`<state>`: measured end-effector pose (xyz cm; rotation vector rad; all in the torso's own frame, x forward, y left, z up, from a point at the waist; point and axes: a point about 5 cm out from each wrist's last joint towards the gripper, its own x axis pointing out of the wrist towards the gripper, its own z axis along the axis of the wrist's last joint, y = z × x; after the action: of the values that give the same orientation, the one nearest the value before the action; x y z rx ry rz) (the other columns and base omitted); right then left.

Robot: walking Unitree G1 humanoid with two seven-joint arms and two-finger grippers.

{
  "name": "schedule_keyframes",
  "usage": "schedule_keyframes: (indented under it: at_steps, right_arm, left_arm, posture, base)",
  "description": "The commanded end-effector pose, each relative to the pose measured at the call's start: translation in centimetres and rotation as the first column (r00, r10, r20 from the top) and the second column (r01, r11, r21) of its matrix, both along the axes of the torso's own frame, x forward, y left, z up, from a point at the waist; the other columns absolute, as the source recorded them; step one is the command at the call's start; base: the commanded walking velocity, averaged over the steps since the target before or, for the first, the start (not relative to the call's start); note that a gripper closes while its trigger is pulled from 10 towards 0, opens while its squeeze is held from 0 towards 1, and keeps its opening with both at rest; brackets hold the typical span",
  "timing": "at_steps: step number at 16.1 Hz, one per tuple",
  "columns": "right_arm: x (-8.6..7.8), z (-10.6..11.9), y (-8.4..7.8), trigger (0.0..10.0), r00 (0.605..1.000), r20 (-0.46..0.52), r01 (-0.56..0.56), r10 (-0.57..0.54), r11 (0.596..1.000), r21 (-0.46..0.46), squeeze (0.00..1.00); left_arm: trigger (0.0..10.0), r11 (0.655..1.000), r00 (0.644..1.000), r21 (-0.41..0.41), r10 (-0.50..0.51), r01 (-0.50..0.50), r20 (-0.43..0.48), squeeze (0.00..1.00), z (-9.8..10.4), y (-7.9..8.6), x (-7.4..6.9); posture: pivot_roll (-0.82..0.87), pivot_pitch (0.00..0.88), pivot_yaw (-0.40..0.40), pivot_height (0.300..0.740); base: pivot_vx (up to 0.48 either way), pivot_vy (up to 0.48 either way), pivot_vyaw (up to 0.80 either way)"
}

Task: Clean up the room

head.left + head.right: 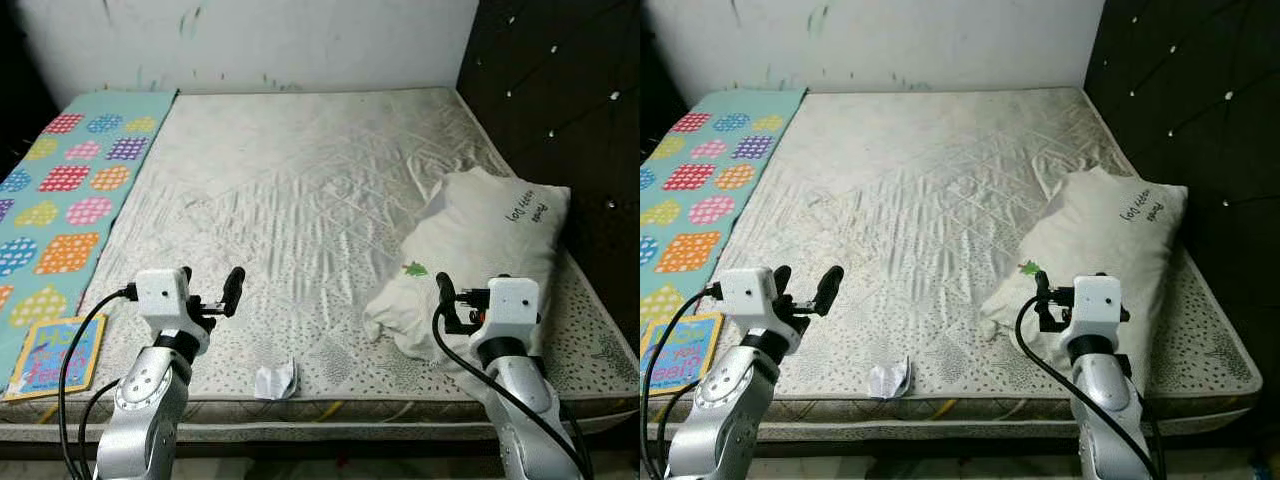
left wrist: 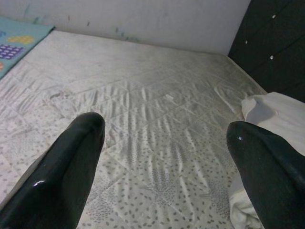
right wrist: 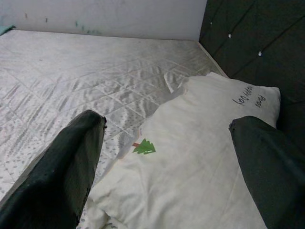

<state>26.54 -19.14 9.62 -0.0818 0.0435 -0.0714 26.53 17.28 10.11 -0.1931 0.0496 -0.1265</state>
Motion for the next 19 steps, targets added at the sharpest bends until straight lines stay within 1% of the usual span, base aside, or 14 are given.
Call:
schedule_keyframes:
  at_steps: [1, 3, 4, 6, 7, 9, 10, 11, 13, 14, 16, 19]
  right_arm:
    - [0.3, 0.4, 0.5, 10.0, 1.0, 0.02, -0.007, 0.007, 1.0, 0.006, 0.0]
    - [1.1, 0.3, 0.8, 10.0, 0.999, 0.023, -0.025, 0.025, 1.0, 0.011, 0.0]
    - [1.2, 0.5, 0.7, 10.0, 0.999, 0.027, -0.024, 0.023, 1.0, 0.013, 0.0]
    - [1.2, 0.7, 0.6, 10.0, 0.999, 0.03, -0.026, 0.025, 0.999, 0.018, 0.0]
    - [1.0, 0.3, 0.7, 10.0, 0.999, 0.016, -0.031, 0.031, 0.999, 0.027, 0.0]
    - [0.7, -0.3, 1.1, 10.0, 0.999, -0.005, -0.039, 0.039, 0.999, 0.036, 0.0]
    - [0.8, -0.3, 1.6, 10.0, 0.998, -0.007, -0.062, 0.062, 0.998, 0.026, 0.0]
    - [1.1, -0.2, 1.6, 10.0, 0.998, -0.002, -0.069, 0.069, 0.997, 0.022, 0.0]
    - [1.1, -0.1, 1.3, 10.0, 0.998, -0.004, -0.065, 0.065, 0.998, 0.021, 0.0]
    - [1.1, -0.1, 1.3, 10.0, 0.997, -0.009, -0.073, 0.073, 0.997, 0.013, 0.0]
    - [0.8, -0.3, 1.0, 10.0, 0.997, -0.02, -0.072, 0.072, 0.997, 0.008, 0.0]
    - [0.6, -0.3, 0.7, 10.0, 0.997, -0.027, -0.069, 0.069, 0.998, 0.009, 0.0]
  left_arm:
    - [10.0, 1.0, 1.0, 0.01, 0.021, -0.021, -0.007, 0.0, 0.0, 0.5, 0.1]
    - [10.0, 0.999, 0.999, -0.011, 0.041, -0.041, 0.002, 0.0, 0.3, 1.0, 0.8]
    - [10.0, 0.999, 0.999, 0.0, 0.041, -0.041, 0.013, 0.0, 0.6, 1.1, 0.7]
    - [10.0, 0.999, 0.999, 0.019, 0.046, -0.046, 0.013, 0.0, 0.6, 1.5, -0.1]
    - [10.0, 0.998, 0.998, 0.032, 0.06, -0.06, 0.004, 0.0, 0.3, 1.9, -0.7]
    - [10.0, 0.996, 0.997, 0.04, 0.083, -0.083, -0.003, 0.0, 0.1, 2.4, -1.1]
    - [10.0, 0.996, 0.997, 0.048, 0.08, -0.08, -0.002, 0.0, -0.2, 2.2, -1.0]
    - [10.0, 0.996, 0.997, 0.044, 0.074, -0.074, 0.003, 0.0, -0.1, 2.1, -0.8]
    - [10.0, 0.998, 0.998, 0.02, 0.055, -0.055, -0.001, 0.0, 0.1, 1.1, -0.7]
    - [10.0, 0.999, 0.999, 0.007, 0.051, -0.051, -0.01, 0.0, -0.1, 0.9, -0.8]
    - [10.0, 0.997, 0.997, -0.033, 0.07, -0.072, -0.038, 0.0, -0.4, 0.9, -1.0]
    - [10.0, 0.998, 0.998, -0.035, 0.057, -0.058, -0.039, 0.0, -0.3, 0.7, -1.0]
  posture:
    - [-0.16, 0.042, 0.049, 0.74]
    - [-0.15, 0.028, 0.041, 0.74]
    - [-0.15, 0.024, 0.039, 0.74]
    - [-0.12, 0.036, 0.032, 0.74]
    - [-0.11, 0.046, 0.026, 0.74]
    - [-0.1, 0.051, 0.014, 0.74]
    - [-0.11, 0.054, 0.008, 0.74]
    - [-0.11, 0.054, 0.008, 0.74]
    - [-0.12, 0.06, 0.001, 0.74]
    - [-0.12, 0.067, -0.003, 0.74]
    - [-0.12, 0.078, -0.006, 0.74]
    - [-0.12, 0.088, -0.009, 0.74]
  base:
    - [0.0, 0.0, 0.0]
    - [0.0, 0.0, 0.0]
    - [0.0, 0.0, 0.0]
    - [0.0, 0.0, 0.0]
    - [0.0, 0.0, 0.0]
    - [0.0, 0.146, 0.0]
    - [0.0, 0.386, -0.8]
    - [0.0, 0.382, -0.8]
    - [0.0, 0.382, 0.0]
    - [0.0, 0.375, 0.0]
    - [0.0, 0.354, 0.0]
    - [0.0, 0.34, 0.0]
